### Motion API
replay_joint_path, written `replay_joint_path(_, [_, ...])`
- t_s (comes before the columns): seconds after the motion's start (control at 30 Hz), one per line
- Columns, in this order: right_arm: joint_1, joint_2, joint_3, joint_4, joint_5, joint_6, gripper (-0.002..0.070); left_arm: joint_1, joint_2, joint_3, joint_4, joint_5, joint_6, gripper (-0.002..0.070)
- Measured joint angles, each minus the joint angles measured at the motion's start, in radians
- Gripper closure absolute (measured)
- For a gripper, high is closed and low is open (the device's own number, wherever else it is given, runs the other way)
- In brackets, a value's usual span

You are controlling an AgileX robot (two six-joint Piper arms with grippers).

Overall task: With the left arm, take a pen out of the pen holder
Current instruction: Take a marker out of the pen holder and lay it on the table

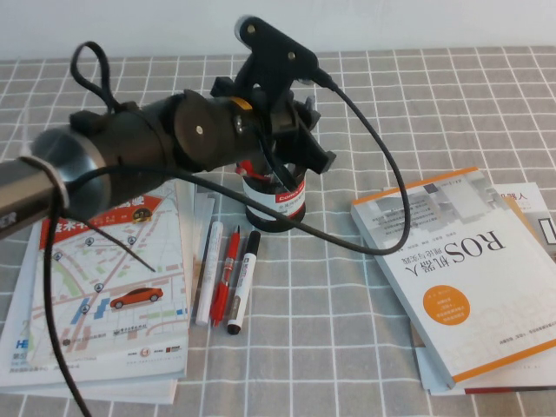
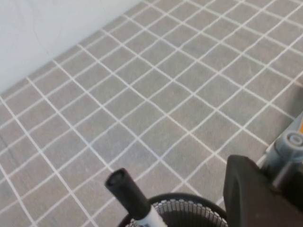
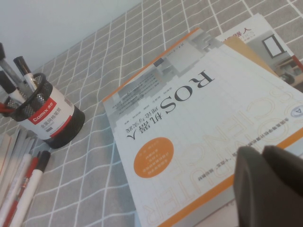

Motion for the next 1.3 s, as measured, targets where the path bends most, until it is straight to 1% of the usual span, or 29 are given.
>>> replay_joint_path(0.3, [0.0, 0.0, 0.0, 0.0, 0.0, 0.0, 0.0689, 0.0, -0.151, 0.0, 0.0, 0.011, -0.002, 0.0622])
replay_joint_path(0.43, [0.0, 0.0, 0.0, 0.0, 0.0, 0.0, 0.0689, 0.0, -0.258, -0.006, 0.0, 0.055, -0.069, 0.0622])
replay_joint_path(0.53, [0.0, 0.0, 0.0, 0.0, 0.0, 0.0, 0.0689, 0.0, -0.318, -0.051, 0.004, 0.195, -0.138, 0.0622])
replay_joint_path(0.63, [0.0, 0.0, 0.0, 0.0, 0.0, 0.0, 0.0689, 0.0, -0.338, -0.14, 0.051, 0.418, -0.247, 0.0622])
replay_joint_path(0.7, [0.0, 0.0, 0.0, 0.0, 0.0, 0.0, 0.0689, 0.0, -0.338, -0.207, 0.111, 0.586, -0.338, 0.0622])
replay_joint_path(0.8, [0.0, 0.0, 0.0, 0.0, 0.0, 0.0, 0.0689, 0.0, -0.321, -0.253, 0.217, 0.801, -0.455, 0.0622])
replay_joint_path(0.9, [0.0, 0.0, 0.0, 0.0, 0.0, 0.0, 0.0689, 0.0, -0.283, -0.257, 0.281, 1.009, -0.512, 0.0622])
replay_joint_path(1.0, [0.0, 0.0, 0.0, 0.0, 0.0, 0.0, 0.0689, 0.0, -0.224, -0.25, 0.291, 1.087, -0.544, 0.0622])
replay_joint_path(1.3, [0.0, 0.0, 0.0, 0.0, 0.0, 0.0, 0.0689, 0.0, -0.044, -0.227, 0.251, 1.091, -0.611, 0.0622])
